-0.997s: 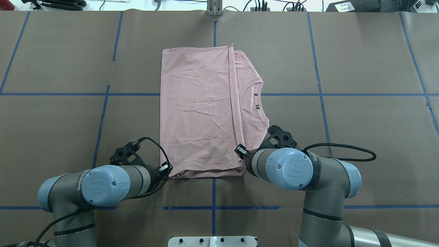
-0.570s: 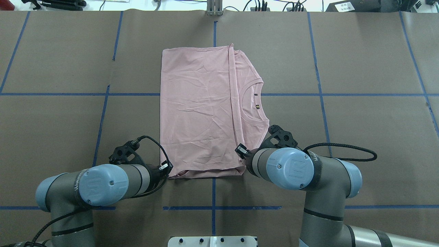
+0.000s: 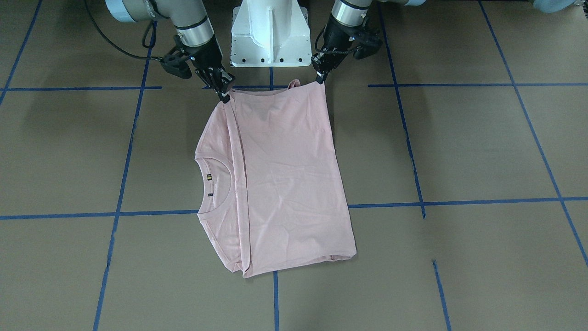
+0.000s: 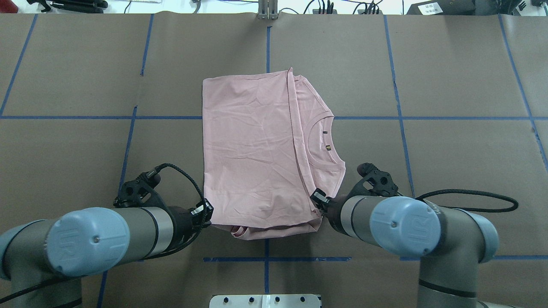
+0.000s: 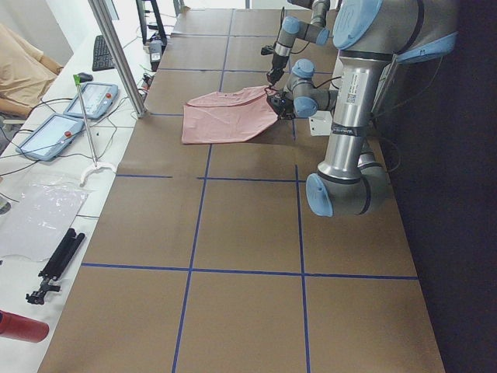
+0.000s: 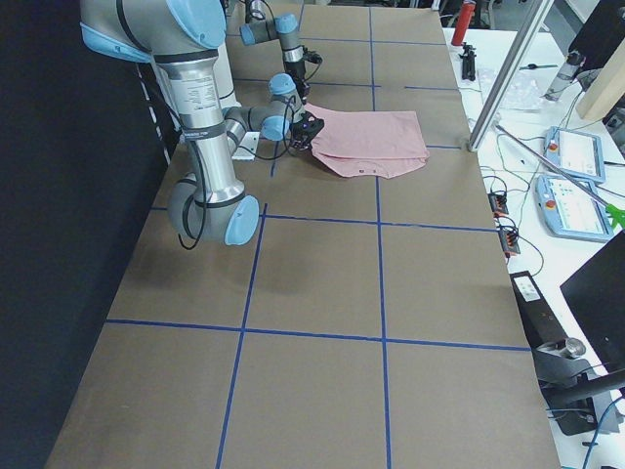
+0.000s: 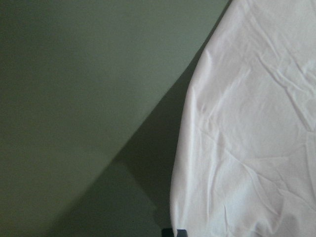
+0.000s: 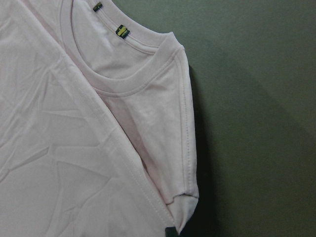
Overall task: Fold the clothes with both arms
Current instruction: 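Lift the near edge with both grippers and fold it away from the robot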
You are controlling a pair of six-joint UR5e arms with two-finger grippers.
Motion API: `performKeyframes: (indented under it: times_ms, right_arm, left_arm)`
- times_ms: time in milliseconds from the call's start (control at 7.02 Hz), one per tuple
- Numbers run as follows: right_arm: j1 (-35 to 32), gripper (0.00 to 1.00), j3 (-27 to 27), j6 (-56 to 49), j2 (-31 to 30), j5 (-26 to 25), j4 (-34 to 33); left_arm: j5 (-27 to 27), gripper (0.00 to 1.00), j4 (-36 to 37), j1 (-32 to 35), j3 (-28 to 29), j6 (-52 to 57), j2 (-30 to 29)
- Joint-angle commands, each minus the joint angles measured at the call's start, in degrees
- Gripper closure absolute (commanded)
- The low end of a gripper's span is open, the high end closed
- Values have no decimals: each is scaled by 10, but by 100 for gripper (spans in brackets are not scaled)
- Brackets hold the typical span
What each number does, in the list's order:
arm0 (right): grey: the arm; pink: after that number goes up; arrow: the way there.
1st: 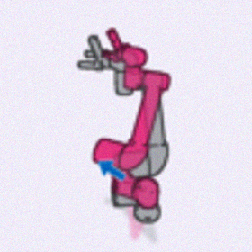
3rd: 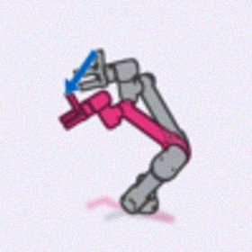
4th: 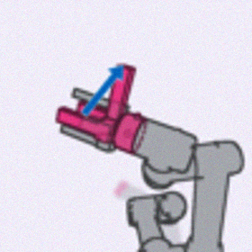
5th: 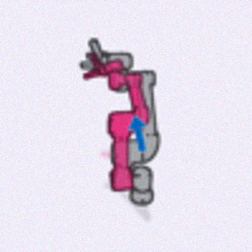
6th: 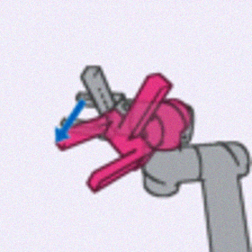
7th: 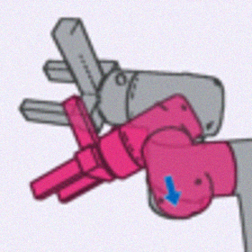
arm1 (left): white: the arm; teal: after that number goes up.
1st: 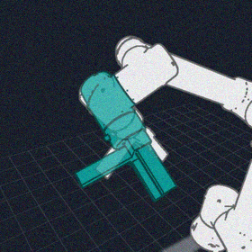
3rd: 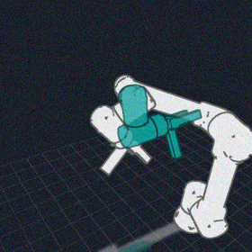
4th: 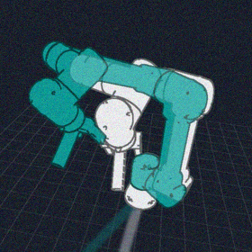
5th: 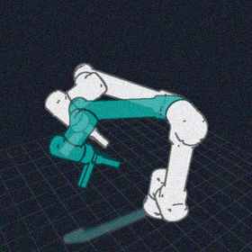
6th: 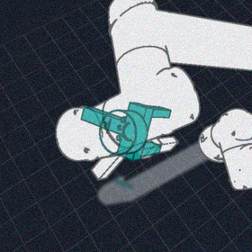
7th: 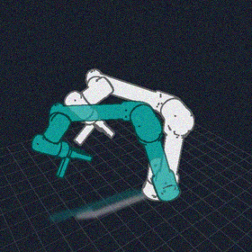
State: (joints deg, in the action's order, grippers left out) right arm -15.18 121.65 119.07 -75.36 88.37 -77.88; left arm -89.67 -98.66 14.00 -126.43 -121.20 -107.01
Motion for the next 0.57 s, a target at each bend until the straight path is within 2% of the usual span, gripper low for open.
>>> performKeyframes:
  times_ms: [0, 142, 285, 427]
  right_arm:
    - [-19, 100, 62, -2, -21, 5, -9]
    - [-79, 100, 13, -25, 35, 17, -10]
    - [-130, 100, -64, -38, 100, 61, -20]
    - [-168, 100, -105, -44, 138, 73, -19]
  left_arm:
    - [-1, 100, 38, 8, -44, 8, -12]
    - [-3, 100, 37, 55, -16, 50, -33]
    - [-4, 100, 34, 88, 28, 76, -60]
    - [-3, 100, 31, 117, 66, 106, -79]
